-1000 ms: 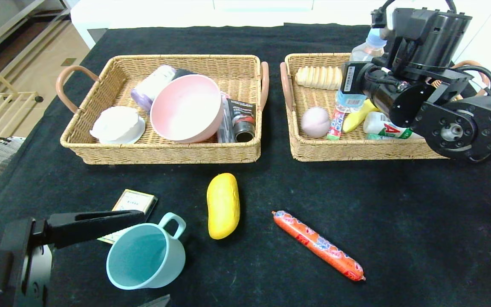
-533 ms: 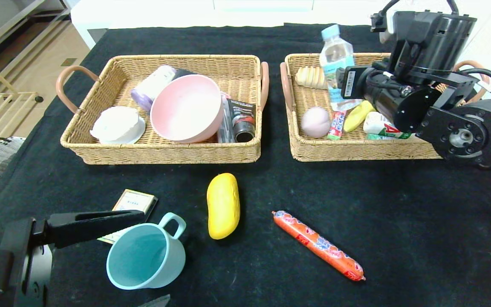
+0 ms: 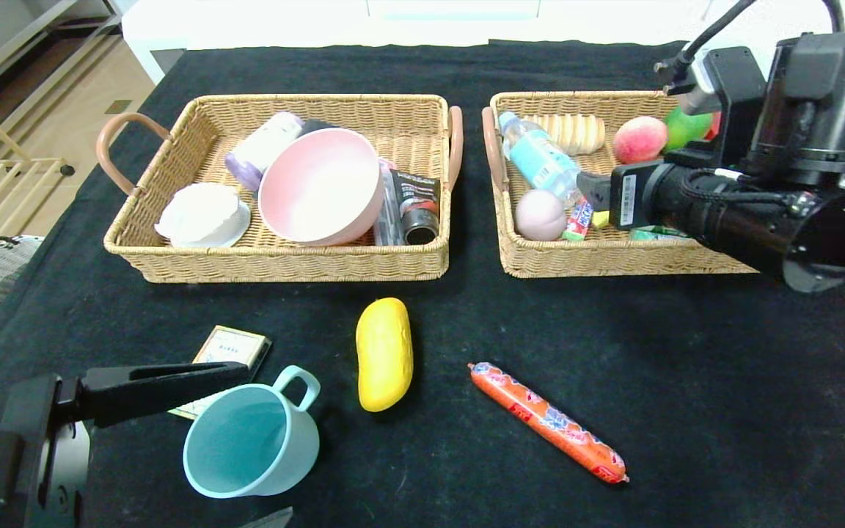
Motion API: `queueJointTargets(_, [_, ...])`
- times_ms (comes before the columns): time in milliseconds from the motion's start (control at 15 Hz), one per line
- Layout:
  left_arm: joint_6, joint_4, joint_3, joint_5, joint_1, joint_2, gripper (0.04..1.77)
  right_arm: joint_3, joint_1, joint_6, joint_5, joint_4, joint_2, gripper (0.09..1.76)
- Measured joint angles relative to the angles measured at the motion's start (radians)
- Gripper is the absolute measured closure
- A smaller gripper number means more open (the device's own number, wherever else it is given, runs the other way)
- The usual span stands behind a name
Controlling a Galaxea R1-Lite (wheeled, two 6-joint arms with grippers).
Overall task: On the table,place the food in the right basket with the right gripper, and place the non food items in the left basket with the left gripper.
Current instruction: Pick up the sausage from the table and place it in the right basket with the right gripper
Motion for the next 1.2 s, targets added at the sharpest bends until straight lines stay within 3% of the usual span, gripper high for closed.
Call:
queueJointTargets(200, [0.000,0.000,0.002,0.000,0.000,0.002,0.09,0.078,0.087,-0.013,0.044,0.181,-0.120,0.20])
queueJointTargets(467, [0.000,-0.002,0.004,0.000,0.000,0.003,0.09,0.194,0.200,-0.057,0.050,0.220,-0.199,0.18])
queueJointTargets(733, [0.000,-0.003,0.001,0.004,0.000,-0.001,0.09,0.271,0.292,-0.086,0.051,0.296,-0.210,0.16])
queueJointTargets(1200, [0.001,0.000,-0.011,0.011,0.006,-0.027,0.09,0.289,0.401,-0.096,0.051,0.417,-0.153,0.15])
